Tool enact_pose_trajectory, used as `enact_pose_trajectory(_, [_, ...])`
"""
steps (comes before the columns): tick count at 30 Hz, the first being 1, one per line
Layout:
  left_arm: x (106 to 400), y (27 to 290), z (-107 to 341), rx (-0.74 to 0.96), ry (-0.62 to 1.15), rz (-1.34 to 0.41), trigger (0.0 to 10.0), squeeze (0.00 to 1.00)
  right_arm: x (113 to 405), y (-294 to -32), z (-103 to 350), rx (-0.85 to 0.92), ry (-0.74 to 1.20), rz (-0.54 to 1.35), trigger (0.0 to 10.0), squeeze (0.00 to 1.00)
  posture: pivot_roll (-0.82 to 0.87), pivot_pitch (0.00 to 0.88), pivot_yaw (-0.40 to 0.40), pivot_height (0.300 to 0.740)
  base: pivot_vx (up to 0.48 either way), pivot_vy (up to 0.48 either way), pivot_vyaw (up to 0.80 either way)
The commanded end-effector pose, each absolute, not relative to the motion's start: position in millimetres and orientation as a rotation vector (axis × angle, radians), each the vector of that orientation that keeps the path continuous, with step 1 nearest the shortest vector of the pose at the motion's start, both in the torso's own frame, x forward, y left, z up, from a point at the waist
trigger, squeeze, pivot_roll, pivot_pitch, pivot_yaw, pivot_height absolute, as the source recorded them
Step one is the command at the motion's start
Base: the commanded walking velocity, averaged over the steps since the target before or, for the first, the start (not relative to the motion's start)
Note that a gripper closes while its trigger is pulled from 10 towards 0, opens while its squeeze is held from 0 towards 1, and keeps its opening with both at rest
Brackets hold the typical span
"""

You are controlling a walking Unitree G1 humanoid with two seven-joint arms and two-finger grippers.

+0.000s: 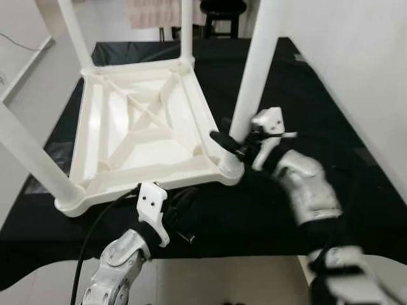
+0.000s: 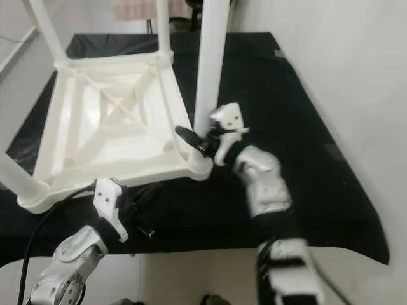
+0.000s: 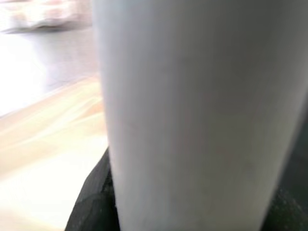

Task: Building children table

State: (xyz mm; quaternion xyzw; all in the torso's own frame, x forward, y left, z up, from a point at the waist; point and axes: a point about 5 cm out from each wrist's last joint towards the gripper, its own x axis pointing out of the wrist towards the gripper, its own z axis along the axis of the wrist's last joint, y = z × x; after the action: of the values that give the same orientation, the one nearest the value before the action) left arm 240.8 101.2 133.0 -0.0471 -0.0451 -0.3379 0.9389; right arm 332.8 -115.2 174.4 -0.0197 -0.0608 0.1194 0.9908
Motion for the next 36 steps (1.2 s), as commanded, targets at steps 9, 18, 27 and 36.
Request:
enact_pose_trajectory(9, [242.4,105.5,130.6,-0.099,-0.079,-0.681,10.0,0.00,328.8,-110.6,138.1,-0.083,0.060,0.364,0.0,0.00,-0.01,0.138,-0.036,0.740,0.000,0.000,0.00])
enact_pose_trajectory(18, [243.3,105.8,131.7,-0.104,-0.083,-0.671,10.0,0.00,327.0,-100.7,151.9,-0.035,0.034,0.455,10.0,1.00,0.00,0.140,-0.029,0.740,0.000,0.000,0.00])
enact_pose_trajectory(27, [243.8,104.4,131.3,-0.106,-0.081,-0.675,10.0,0.00,343.2,-115.1,202.5,-0.051,-0.112,0.886,10.0,0.00,0.00,0.137,-0.030,0.740,0.000,0.000,0.00])
enact_pose_trajectory(36, [244.3,103.8,130.6,-0.100,-0.081,-0.672,10.0,0.00,353.6,-134.0,212.2,-0.012,-0.056,1.193,4.5,0.00,0.03,0.121,-0.036,0.740,0.000,0.000,0.00])
